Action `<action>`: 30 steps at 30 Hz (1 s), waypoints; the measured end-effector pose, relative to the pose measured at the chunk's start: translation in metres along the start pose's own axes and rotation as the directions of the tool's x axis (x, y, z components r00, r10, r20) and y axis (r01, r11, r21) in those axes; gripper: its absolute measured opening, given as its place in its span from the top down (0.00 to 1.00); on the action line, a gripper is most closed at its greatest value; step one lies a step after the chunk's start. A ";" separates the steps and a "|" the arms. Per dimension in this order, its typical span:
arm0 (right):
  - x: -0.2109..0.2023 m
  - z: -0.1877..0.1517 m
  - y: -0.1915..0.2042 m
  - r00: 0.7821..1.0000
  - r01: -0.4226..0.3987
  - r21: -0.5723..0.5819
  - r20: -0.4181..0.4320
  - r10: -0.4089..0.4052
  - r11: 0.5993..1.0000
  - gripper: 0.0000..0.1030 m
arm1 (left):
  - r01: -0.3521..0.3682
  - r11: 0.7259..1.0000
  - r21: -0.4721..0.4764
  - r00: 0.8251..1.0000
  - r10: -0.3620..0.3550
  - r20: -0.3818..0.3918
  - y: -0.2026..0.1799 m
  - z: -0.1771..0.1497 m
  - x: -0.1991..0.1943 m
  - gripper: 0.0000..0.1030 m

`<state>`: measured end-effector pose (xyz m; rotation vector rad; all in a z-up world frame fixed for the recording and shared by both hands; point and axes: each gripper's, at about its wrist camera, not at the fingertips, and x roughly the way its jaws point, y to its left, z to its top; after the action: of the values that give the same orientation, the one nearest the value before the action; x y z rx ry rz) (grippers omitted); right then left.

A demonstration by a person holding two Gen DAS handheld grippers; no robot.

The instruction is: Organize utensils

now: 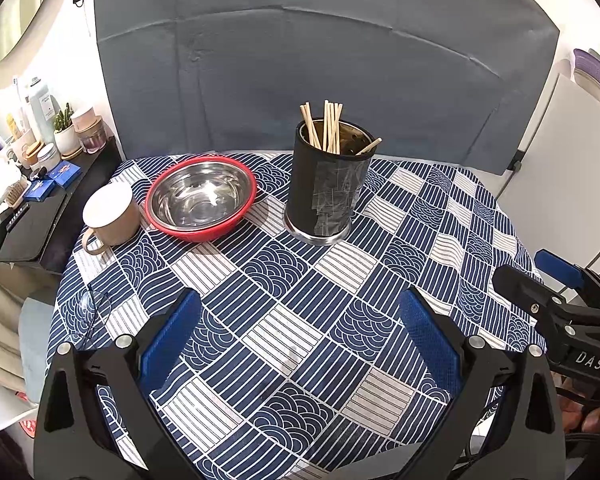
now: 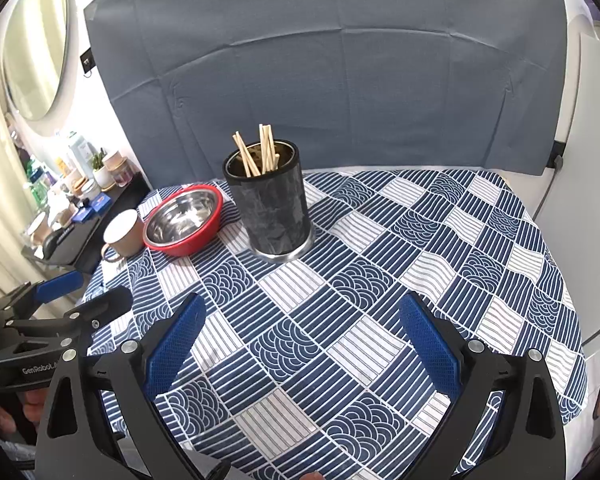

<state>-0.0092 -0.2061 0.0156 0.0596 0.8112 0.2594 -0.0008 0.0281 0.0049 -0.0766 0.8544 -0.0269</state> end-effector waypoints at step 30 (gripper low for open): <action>0.009 0.004 0.000 1.000 0.002 -0.013 -0.011 -0.002 1.000 0.09 | -0.009 1.000 -0.021 1.000 0.008 -0.010 0.006 0.003 0.006 0.06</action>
<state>-0.0007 -0.2035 0.0117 0.0449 0.8205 0.2634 0.0057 0.0335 0.0022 -0.0931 0.8648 -0.0102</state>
